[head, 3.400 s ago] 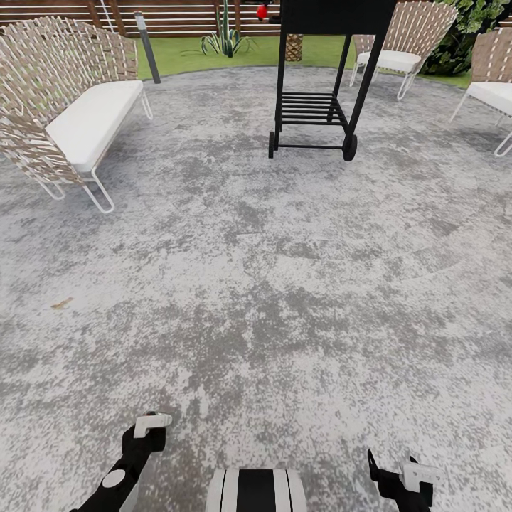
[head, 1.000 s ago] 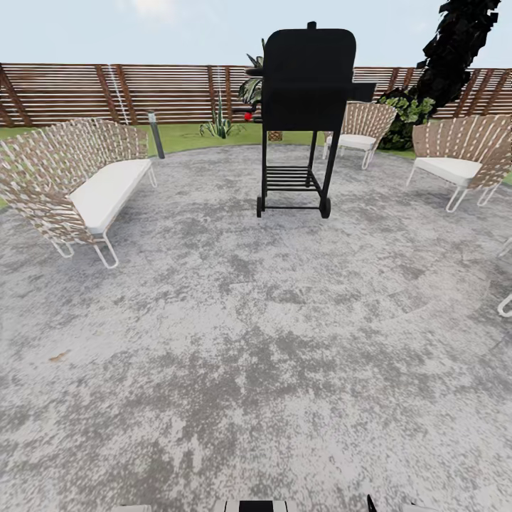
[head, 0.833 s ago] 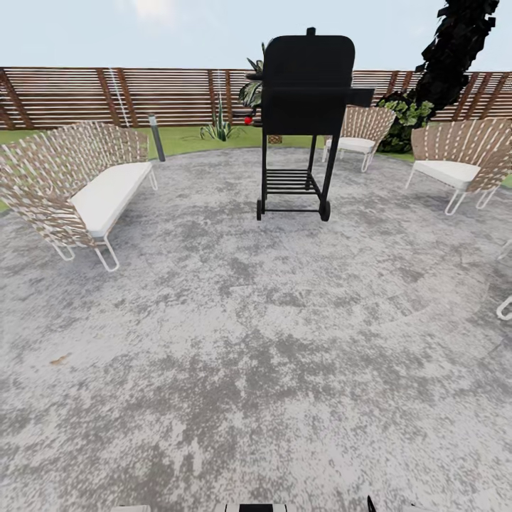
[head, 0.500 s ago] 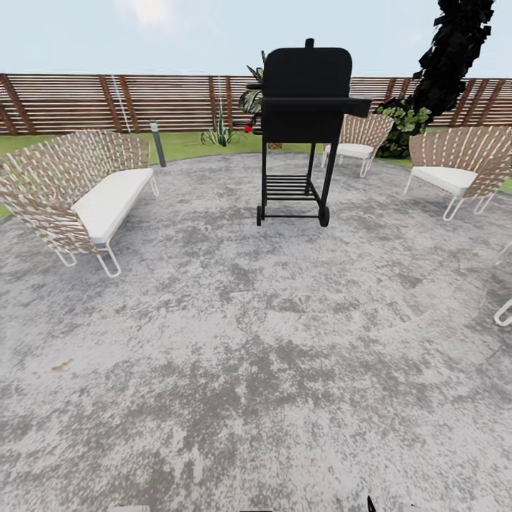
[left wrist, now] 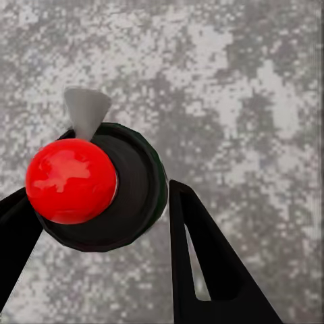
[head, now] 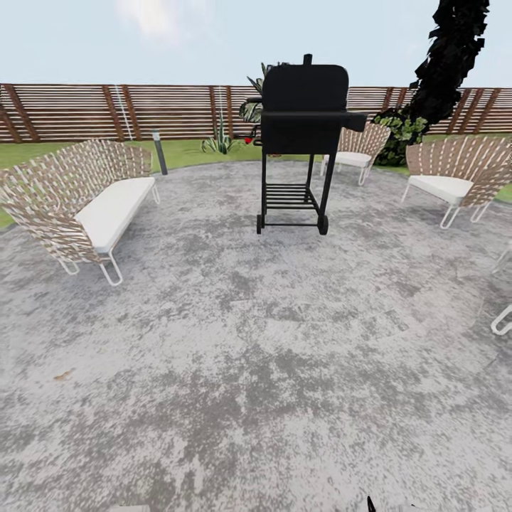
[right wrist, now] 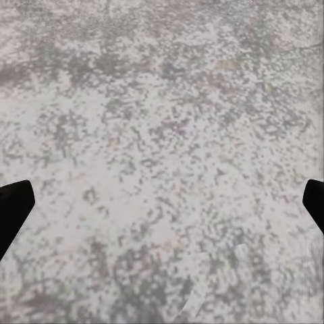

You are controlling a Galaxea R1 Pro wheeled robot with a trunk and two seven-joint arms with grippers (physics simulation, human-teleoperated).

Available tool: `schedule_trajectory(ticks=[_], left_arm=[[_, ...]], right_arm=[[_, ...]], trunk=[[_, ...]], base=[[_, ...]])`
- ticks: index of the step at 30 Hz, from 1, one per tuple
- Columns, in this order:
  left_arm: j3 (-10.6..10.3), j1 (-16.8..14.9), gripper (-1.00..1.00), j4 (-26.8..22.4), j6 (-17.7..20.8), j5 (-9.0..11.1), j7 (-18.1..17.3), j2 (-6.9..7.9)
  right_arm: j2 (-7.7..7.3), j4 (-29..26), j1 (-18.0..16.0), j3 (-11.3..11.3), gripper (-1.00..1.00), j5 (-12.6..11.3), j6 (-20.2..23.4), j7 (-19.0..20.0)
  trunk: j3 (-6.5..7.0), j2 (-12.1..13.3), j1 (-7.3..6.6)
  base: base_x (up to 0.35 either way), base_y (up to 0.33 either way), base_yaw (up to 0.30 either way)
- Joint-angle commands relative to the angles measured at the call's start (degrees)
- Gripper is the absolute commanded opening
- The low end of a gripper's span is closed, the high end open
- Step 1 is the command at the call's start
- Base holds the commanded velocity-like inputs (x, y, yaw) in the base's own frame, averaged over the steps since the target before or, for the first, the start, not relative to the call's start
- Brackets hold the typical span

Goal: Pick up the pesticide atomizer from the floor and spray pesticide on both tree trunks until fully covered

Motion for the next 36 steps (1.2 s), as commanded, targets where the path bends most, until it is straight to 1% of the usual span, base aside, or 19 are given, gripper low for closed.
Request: schedule_trajectory(ticks=[1, 10, 36], left_arm=[[0.14, -0.03, -1.00, 0.05, -0.20, -0.16, 0.04, -0.02], [0.11, -0.03, -1.00, 0.05, -0.20, -0.17, 0.04, -0.11], [0.07, -0.03, -1.00, 0.05, -0.20, -0.08, 0.04, -0.11]], right_arm=[[0.01, 0.04, -0.04, -0.08, 1.00, 0.02, -0.18, 0.04], [0.04, 0.04, -0.07, -0.08, 1.00, -0.05, -0.18, 0.04], [0.03, 0.04, -0.04, -0.09, 1.00, -0.07, -0.18, 0.04]], trunk=[[0.24, 0.40, -0.23], [2.40, 4.01, -2.21], [4.02, 4.01, -2.21]], base=[[0.000, 0.000, 0.000], [0.000, 0.000, -0.026], [0.000, 0.000, -0.227]])
